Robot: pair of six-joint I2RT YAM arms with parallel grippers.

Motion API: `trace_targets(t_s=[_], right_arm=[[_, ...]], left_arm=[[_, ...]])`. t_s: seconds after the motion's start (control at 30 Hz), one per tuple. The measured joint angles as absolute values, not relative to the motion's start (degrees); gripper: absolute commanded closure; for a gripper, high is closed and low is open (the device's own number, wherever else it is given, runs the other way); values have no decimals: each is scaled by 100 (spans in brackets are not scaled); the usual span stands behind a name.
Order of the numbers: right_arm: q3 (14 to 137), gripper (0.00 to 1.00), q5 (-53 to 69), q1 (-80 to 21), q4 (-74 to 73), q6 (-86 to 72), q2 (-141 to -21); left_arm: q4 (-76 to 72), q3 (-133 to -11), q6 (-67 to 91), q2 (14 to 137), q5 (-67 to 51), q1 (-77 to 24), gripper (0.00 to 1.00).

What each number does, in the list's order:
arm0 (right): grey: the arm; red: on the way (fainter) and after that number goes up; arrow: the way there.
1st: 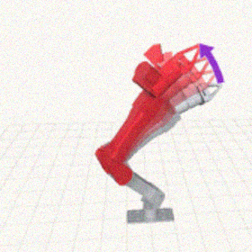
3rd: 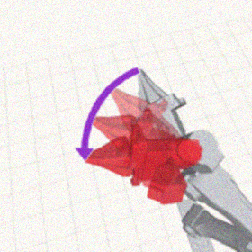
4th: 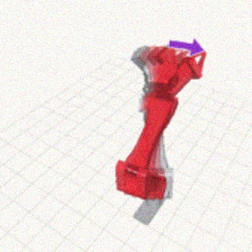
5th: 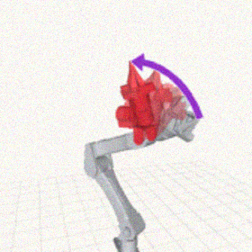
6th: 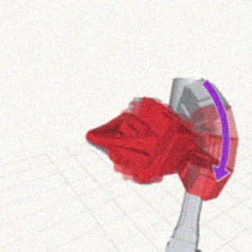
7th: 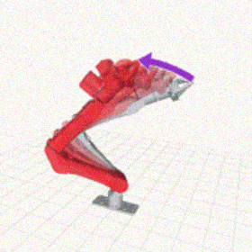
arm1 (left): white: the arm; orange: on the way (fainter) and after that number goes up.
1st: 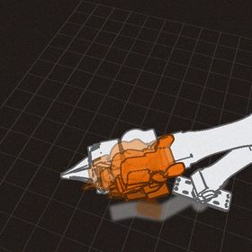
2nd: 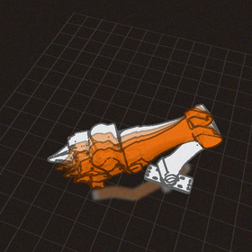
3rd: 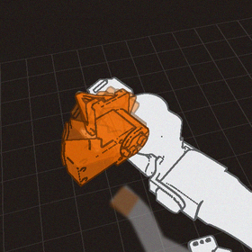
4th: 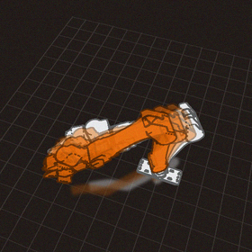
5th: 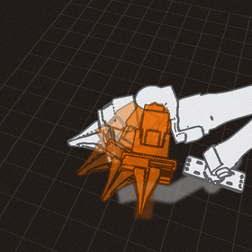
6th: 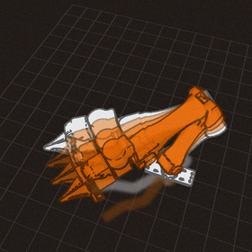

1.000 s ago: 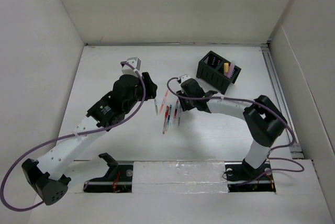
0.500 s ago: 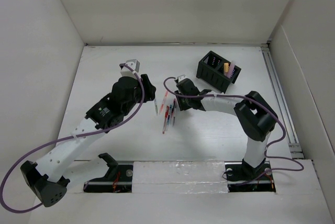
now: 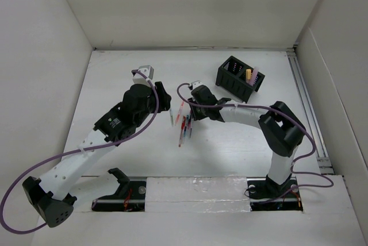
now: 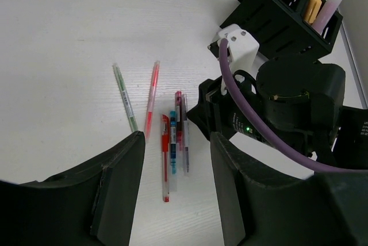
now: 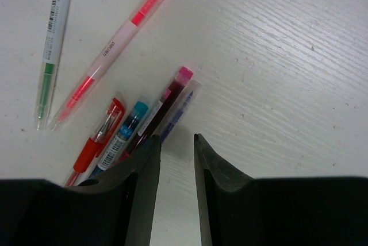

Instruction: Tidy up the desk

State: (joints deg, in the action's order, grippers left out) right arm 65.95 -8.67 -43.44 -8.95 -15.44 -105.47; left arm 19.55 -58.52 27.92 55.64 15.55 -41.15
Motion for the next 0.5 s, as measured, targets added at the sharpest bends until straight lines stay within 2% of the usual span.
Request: trace_targets(t_s=[0.33,0.5], right_arm=[[6799,67,-797,-4359,-832,-1588,-10954],[6814,79,-860,-4357,-812,-1651,-10971]], left_arm=[[1966,-5852,2753,5564,1551,-4115,54],[2012,-5852,2749,5564,1564,-4115,54]])
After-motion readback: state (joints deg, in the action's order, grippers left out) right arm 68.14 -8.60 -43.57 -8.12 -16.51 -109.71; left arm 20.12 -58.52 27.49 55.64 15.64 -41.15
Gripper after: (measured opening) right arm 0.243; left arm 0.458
